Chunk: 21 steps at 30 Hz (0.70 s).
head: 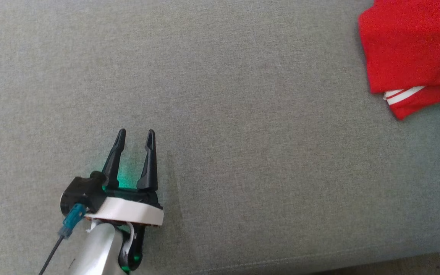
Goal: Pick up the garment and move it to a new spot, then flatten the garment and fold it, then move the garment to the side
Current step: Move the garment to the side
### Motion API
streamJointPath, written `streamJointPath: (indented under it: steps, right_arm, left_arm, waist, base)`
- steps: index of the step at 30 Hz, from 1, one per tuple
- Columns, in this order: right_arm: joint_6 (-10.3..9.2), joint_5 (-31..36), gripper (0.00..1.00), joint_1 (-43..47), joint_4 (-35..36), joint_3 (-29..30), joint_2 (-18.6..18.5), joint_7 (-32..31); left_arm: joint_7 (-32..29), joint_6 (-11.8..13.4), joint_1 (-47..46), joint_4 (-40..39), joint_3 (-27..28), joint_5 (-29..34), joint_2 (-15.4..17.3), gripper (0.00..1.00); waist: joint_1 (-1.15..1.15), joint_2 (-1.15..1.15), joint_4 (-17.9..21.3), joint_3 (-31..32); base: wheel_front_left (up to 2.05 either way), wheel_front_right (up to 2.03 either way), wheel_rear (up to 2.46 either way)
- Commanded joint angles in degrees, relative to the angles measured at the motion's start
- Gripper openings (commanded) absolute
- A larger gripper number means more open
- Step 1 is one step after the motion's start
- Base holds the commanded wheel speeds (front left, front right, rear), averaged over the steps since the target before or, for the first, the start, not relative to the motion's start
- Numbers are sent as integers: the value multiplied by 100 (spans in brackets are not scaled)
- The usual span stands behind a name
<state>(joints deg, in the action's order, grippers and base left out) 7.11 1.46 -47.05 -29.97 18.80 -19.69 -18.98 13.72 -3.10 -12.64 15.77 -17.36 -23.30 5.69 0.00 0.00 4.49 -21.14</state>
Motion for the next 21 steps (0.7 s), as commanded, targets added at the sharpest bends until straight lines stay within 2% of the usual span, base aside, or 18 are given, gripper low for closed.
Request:
streamJointPath:
  steps: [1, 6, 12, 21]
  right_arm:
    - [37, 43, 100, -135, 154, -37, 9, 75]
    - [37, 68, 100, -161, 71, -173, 272, 299]
    - [37, -227, 100, -46, 206, -659, 476, 492]
    - [37, -667, 100, 872, 671, -1497, 914, 1049]
  left_arm:
    - [54, -20, -149, -138, 143, -47, 26, 100]
    - [70, -5, -149, -106, 170, -54, 56, 100]
    - [82, 18, -86, -80, 200, -90, 78, 100]
    - [104, 103, 234, -15, 383, -234, 102, 100]
  waist:
    - [0, 0, 9, 6]
    - [0, 0, 90, 75]
    - [0, 0, 176, 329]
    - [0, 0, 80, 1065]
  base:
    - [0, 0, 0]
    - [0, 0, 0]
    - [0, 0, 0]
    - [0, 0, 0]
